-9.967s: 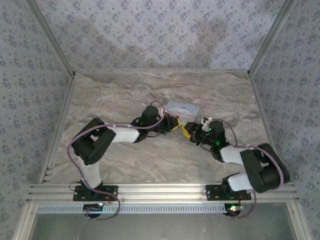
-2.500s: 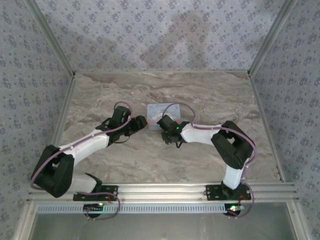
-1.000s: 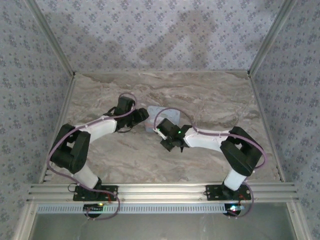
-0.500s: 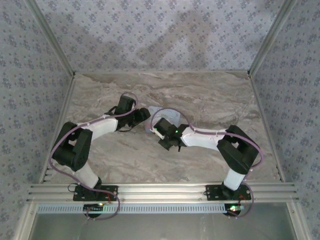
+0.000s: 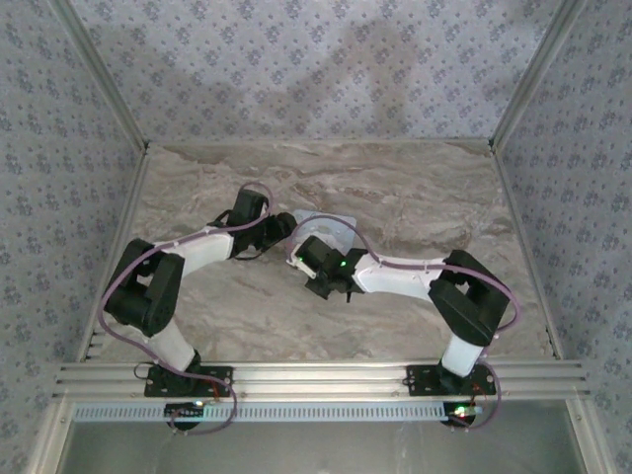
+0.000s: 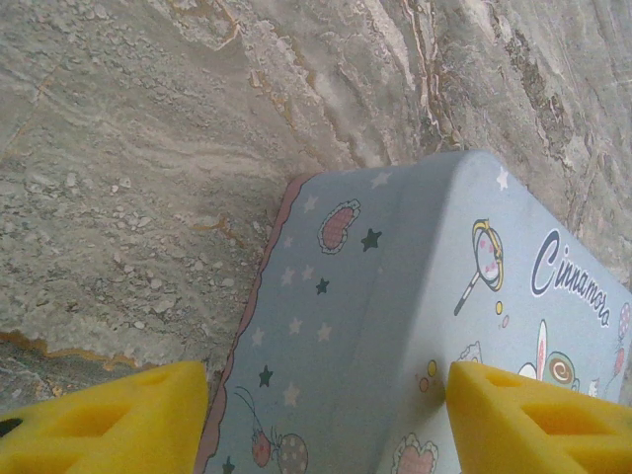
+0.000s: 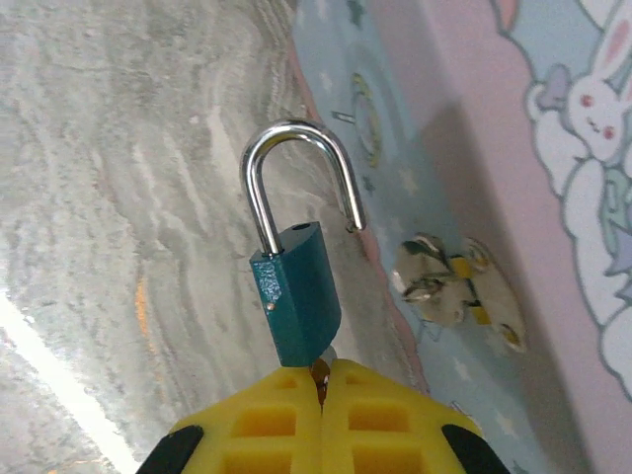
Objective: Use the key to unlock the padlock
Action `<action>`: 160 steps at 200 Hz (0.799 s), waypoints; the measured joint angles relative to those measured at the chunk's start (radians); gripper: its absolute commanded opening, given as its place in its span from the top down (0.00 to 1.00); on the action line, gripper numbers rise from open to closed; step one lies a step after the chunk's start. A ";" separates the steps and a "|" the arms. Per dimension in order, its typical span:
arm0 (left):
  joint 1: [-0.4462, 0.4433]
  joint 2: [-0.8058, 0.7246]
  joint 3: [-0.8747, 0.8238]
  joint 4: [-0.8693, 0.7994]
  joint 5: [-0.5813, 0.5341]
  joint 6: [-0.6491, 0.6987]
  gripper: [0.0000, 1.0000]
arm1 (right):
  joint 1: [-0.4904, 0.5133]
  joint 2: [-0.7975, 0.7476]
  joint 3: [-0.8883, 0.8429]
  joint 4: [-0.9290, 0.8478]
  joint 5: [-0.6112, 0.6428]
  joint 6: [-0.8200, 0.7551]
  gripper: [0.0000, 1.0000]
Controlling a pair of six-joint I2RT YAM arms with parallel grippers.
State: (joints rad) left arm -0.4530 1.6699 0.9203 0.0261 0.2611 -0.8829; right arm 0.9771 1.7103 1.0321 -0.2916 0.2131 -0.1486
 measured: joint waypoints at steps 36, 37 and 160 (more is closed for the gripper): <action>0.002 -0.083 -0.031 -0.013 -0.026 0.003 0.34 | 0.030 -0.107 -0.044 0.004 0.000 0.027 1.00; 0.002 -0.086 -0.031 -0.014 -0.026 0.004 0.34 | 0.031 -0.110 -0.045 0.004 0.000 0.028 1.00; 0.001 -0.460 -0.236 -0.107 -0.106 0.011 0.18 | -0.007 -0.448 -0.161 -0.072 0.019 0.216 1.00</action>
State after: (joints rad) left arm -0.4519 1.2095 0.6842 -0.0807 0.1547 -0.8719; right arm 0.9699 1.2621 0.8711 -0.3637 0.2321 0.0673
